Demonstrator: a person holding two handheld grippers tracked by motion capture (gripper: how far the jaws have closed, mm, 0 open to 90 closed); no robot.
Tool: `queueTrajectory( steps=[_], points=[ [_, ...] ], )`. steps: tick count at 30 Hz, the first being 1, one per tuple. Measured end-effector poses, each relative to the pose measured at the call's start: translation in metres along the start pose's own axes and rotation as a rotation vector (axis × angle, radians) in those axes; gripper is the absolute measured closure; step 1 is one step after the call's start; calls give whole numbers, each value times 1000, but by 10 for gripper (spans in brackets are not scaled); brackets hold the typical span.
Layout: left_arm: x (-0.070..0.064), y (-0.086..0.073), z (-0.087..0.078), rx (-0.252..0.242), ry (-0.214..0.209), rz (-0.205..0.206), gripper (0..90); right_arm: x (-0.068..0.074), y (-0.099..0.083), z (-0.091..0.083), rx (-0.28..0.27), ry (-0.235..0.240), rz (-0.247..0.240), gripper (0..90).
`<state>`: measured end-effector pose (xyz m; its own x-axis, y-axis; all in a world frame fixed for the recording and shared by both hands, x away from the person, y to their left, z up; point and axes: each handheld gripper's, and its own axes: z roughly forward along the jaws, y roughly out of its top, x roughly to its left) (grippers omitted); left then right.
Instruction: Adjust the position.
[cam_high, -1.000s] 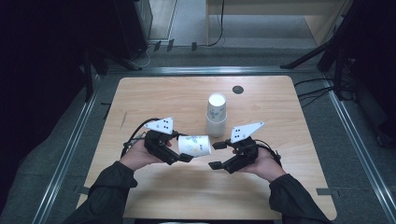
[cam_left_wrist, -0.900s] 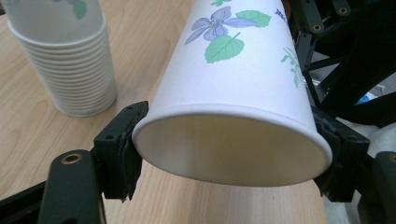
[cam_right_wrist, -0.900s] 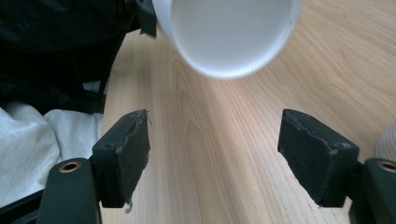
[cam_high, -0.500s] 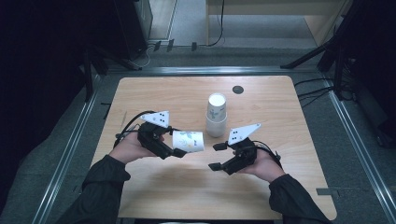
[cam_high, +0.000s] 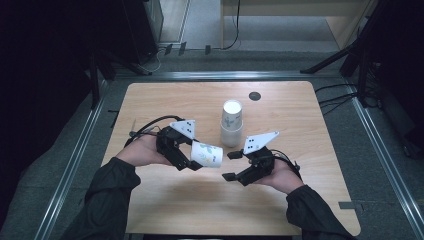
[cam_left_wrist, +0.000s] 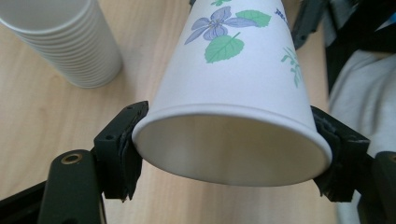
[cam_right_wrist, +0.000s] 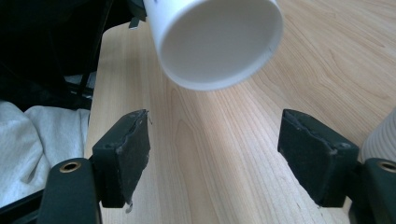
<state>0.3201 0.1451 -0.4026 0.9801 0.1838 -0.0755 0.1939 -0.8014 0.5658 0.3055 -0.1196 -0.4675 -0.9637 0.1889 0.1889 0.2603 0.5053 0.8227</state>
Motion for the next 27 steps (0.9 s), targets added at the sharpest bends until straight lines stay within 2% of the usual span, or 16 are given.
queueTrajectory(
  steps=[2, 5, 11, 12, 14, 17, 20, 21, 27],
  points=[
    [-3, 5, 3, 34, -1, 11, 238, 0, 0, 1, 6, 6, -3, 254],
    [-9, 8, 8, 49, -15, 35, 237, 0, 0, 4, 10, 11, -11, 254],
    [-12, 8, 21, 138, -5, 63, 238, 3, 2, 11, 27, 26, -21, 254],
    [-12, 8, 22, 143, -5, 58, 237, 3, 2, 12, 31, 27, -25, 254],
    [-10, 8, 26, 174, -34, 26, 238, 4, 2, 16, 40, 29, -28, 254],
    [-7, 8, 32, 201, -55, 6, 238, 4, 1, 22, 40, 50, -21, 254],
    [-7, 8, 37, 238, -50, 15, 238, 4, 1, 29, 50, 53, -23, 255],
    [-7, 8, 39, 239, -43, 10, 238, 5, 1, 31, 58, 49, -28, 256],
    [-8, 8, 45, 271, -29, 39, 240, 6, 0, 42, 88, 26, -43, 265]
  ],
)
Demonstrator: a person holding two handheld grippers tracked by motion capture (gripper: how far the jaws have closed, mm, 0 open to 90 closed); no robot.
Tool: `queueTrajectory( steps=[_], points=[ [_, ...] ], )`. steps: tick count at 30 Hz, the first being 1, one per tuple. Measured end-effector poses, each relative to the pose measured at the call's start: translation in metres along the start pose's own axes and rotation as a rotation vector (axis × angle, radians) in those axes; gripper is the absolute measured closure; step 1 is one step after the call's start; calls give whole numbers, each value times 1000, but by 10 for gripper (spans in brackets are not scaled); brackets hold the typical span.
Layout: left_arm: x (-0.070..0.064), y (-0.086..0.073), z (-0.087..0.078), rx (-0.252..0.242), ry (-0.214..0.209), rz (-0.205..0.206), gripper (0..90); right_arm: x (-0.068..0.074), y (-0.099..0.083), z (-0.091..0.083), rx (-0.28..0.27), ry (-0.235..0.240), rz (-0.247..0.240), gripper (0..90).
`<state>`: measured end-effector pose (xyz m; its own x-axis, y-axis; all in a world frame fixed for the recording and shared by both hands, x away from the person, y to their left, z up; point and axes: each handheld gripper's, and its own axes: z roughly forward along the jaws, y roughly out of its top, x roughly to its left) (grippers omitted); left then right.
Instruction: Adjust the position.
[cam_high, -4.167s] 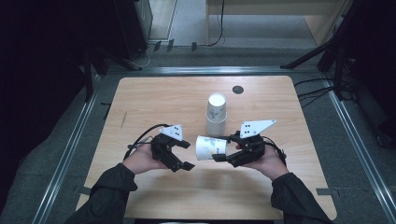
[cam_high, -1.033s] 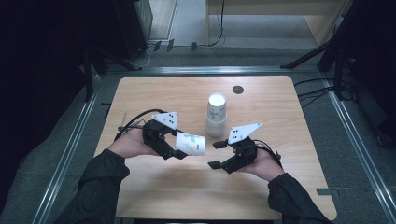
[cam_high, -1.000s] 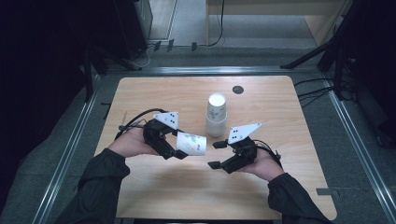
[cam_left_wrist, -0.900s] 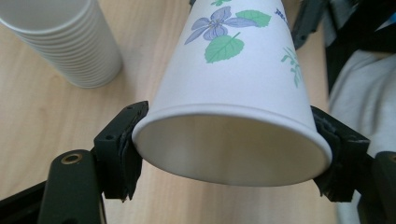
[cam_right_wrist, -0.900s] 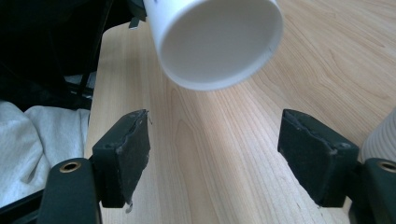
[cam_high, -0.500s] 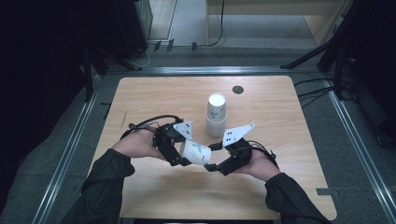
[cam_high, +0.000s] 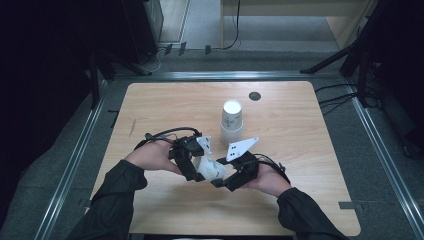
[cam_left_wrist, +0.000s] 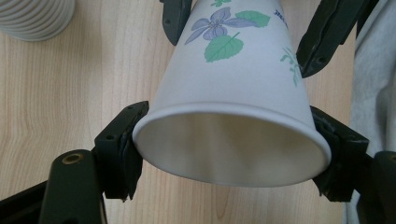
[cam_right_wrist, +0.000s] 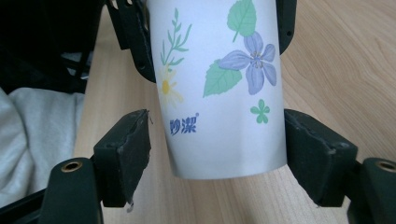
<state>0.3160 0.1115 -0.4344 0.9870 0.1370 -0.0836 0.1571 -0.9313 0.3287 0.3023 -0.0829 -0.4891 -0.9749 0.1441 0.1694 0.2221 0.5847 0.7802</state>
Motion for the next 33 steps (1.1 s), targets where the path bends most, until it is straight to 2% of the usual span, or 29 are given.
queueTrajectory(
  steps=[6, 12, 15, 18, 21, 25, 28, 33],
  points=[
    [-2, 2, 3, 3, -10, 18, 240, 1, 1, 7, 13, 4, -5, 289],
    [-3, 4, 5, 2, -18, 28, 241, 3, 1, 6, 13, 2, -24, 331],
    [-4, 2, 4, -21, -15, 41, 237, 3, 1, 5, 15, 3, -40, 340],
    [-4, 1, 0, -60, -1, 56, 188, 3, 2, 3, 6, 3, -44, 339],
    [-3, -2, -4, -94, 1, 38, 129, 3, 3, -1, -2, -1, -42, 339],
    [2, -10, -9, -137, -15, 5, 120, 0, 2, -7, -20, -15, -34, 338],
    [5, -16, -13, -184, -48, -14, 123, -1, 2, -14, -39, -24, -27, 338],
    [7, -27, -17, -244, -49, -52, 126, -3, 2, -24, -73, -30, -24, 339]
  ],
)
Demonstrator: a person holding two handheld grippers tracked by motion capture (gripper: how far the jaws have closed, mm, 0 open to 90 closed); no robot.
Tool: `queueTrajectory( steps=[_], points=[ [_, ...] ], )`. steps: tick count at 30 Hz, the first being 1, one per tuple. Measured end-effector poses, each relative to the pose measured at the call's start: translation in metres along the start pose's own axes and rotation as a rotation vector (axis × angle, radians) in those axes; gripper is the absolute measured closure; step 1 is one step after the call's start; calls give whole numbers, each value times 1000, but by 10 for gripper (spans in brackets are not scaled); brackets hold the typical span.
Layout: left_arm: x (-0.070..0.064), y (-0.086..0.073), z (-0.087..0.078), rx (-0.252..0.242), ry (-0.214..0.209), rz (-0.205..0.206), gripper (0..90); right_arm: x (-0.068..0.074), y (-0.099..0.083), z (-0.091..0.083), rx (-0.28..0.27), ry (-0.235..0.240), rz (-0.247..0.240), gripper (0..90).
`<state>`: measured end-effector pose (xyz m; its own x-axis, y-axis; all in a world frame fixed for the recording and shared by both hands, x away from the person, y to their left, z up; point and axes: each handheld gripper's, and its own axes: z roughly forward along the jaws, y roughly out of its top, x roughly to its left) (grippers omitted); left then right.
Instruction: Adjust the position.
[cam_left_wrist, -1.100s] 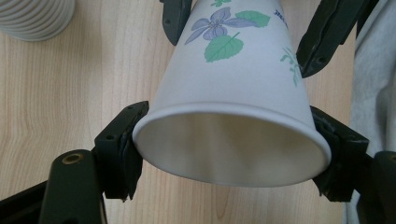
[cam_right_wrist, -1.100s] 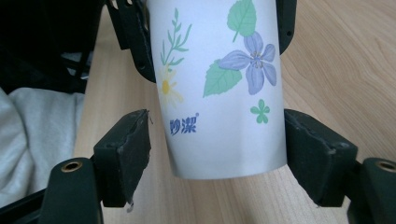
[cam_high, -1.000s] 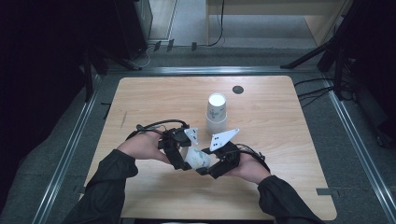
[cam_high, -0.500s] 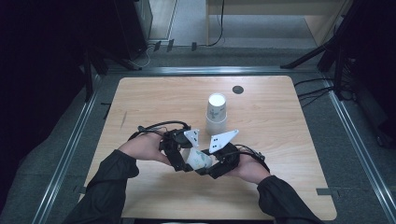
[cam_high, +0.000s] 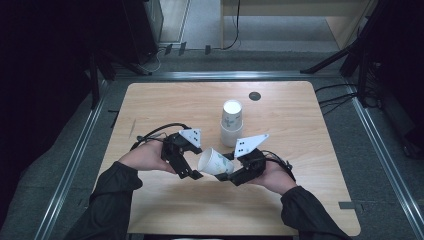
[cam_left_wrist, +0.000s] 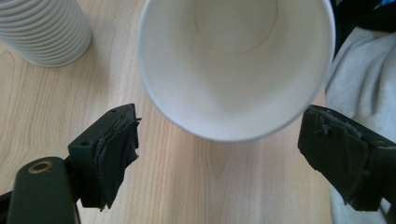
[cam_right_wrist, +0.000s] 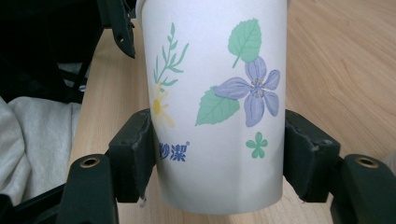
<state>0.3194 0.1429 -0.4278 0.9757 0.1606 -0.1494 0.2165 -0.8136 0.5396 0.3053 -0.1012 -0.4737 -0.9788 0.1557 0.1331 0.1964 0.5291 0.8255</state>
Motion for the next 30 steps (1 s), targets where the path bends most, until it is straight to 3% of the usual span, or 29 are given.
queueTrajectory(
  steps=[4, 9, 13, 17, 25, 30],
  points=[
    [0, -7, -3, -44, 1, -25, 126, -1, 0, -6, -16, -13, 4, 339],
    [0, -17, -7, -94, 59, -62, 135, -3, -1, -14, -43, -13, 18, 338],
    [1, -22, -10, -171, 26, -98, 135, -4, -1, -18, -58, -18, 25, 338],
    [1, -23, -8, -216, 13, -118, 135, -5, -1, -21, -80, -17, 27, 338],
    [-2, -17, 3, -277, 23, -143, 134, -6, -1, -26, -110, -5, 40, 338],
    [-3, -14, 4, -352, -21, -168, 140, -5, -1, -25, -109, 3, 40, 338]
  ],
)
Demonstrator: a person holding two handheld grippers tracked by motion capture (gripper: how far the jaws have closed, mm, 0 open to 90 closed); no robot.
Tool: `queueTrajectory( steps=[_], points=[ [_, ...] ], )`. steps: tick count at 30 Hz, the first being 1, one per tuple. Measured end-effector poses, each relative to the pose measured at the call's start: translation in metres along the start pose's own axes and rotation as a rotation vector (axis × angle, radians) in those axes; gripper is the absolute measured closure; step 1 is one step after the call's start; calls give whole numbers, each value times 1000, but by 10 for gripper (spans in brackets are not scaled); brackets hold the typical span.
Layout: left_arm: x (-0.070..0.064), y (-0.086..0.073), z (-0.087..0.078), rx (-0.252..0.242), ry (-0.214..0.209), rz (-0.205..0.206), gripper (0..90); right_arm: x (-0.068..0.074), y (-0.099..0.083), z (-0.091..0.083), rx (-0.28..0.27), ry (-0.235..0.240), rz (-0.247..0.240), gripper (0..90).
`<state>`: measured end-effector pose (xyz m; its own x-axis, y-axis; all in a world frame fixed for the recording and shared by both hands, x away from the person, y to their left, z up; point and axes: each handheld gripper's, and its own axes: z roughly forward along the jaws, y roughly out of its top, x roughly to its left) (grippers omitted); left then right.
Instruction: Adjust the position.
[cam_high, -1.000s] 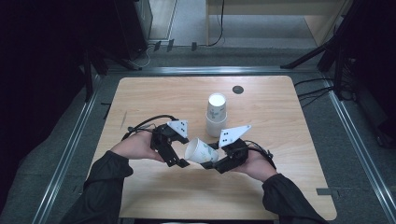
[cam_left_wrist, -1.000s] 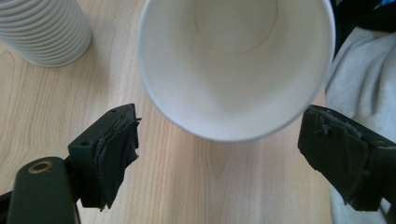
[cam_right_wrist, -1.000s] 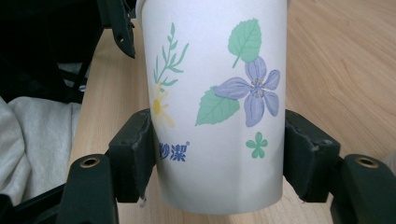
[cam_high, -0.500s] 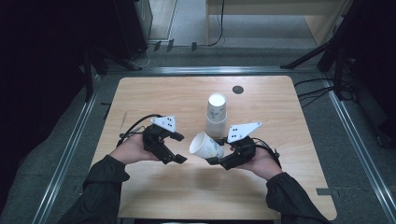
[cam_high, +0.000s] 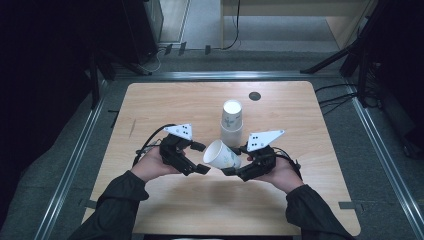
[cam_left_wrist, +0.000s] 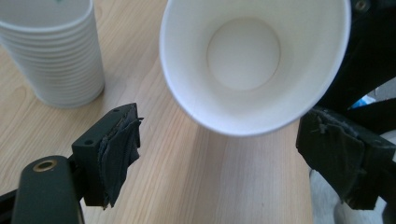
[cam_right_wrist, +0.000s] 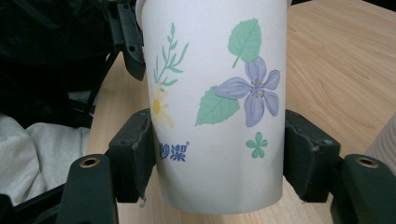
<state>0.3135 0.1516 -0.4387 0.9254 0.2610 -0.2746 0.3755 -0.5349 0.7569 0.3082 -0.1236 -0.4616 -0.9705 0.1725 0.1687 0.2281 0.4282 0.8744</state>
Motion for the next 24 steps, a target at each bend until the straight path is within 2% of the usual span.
queueTrajectory(
  steps=[7, 17, 19, 21, 24],
  points=[
    [-2, 2, 3, -99, -27, -30, 143, 1, -1, 4, -3, 15, 5, 337],
    [-5, 4, 9, -137, -44, -38, 163, 1, -1, 10, -9, 39, 12, 337],
    [-6, 4, 10, -140, -35, -28, 174, 1, -1, 11, -10, 55, 22, 337],
    [-7, 3, 10, -142, -31, -21, 211, 1, -1, 11, -11, 59, 22, 338],
    [-6, 3, 10, -143, -26, -19, 221, 1, -1, 12, -5, 57, 25, 339]
  ],
)
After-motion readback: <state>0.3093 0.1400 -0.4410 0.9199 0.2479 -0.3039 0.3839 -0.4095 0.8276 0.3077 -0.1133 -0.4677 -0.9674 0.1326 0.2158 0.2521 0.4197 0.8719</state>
